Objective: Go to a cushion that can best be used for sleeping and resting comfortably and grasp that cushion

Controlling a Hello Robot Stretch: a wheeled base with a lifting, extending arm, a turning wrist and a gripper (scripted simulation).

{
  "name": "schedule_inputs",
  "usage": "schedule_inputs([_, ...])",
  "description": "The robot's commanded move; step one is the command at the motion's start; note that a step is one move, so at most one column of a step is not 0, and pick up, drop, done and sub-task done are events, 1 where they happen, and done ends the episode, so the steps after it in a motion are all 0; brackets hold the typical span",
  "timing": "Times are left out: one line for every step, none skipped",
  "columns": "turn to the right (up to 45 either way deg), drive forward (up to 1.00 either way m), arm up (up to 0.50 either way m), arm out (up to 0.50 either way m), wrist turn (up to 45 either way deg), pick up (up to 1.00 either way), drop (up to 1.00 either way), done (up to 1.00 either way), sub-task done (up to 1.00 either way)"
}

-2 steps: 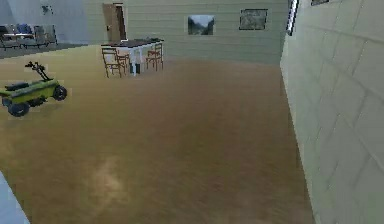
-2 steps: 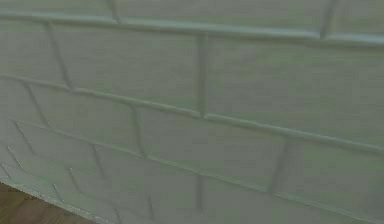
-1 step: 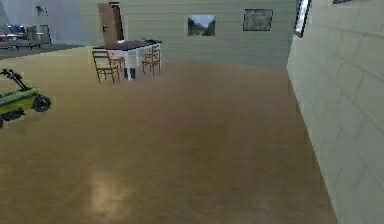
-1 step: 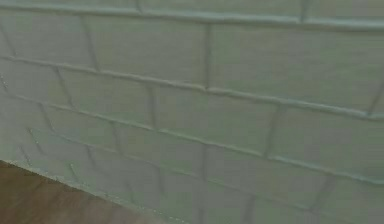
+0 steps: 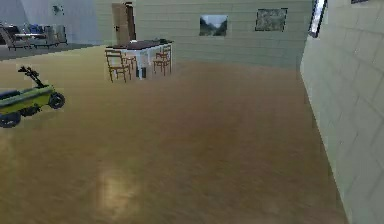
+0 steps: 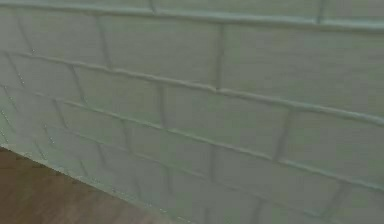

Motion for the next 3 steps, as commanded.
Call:
schedule_inputs([0.0, 1.00, 0.00, 0.00, 0.0, 0.00, 0.00, 0.00, 0.00])
schedule_inputs([0.0, 1.00, 0.00, 0.00, 0.0, 0.00, 0.00, 0.00, 0.00])
schedule_inputs([0.0, 1.00, 0.00, 0.00, 0.0, 0.00, 0.00, 0.00, 0.00])
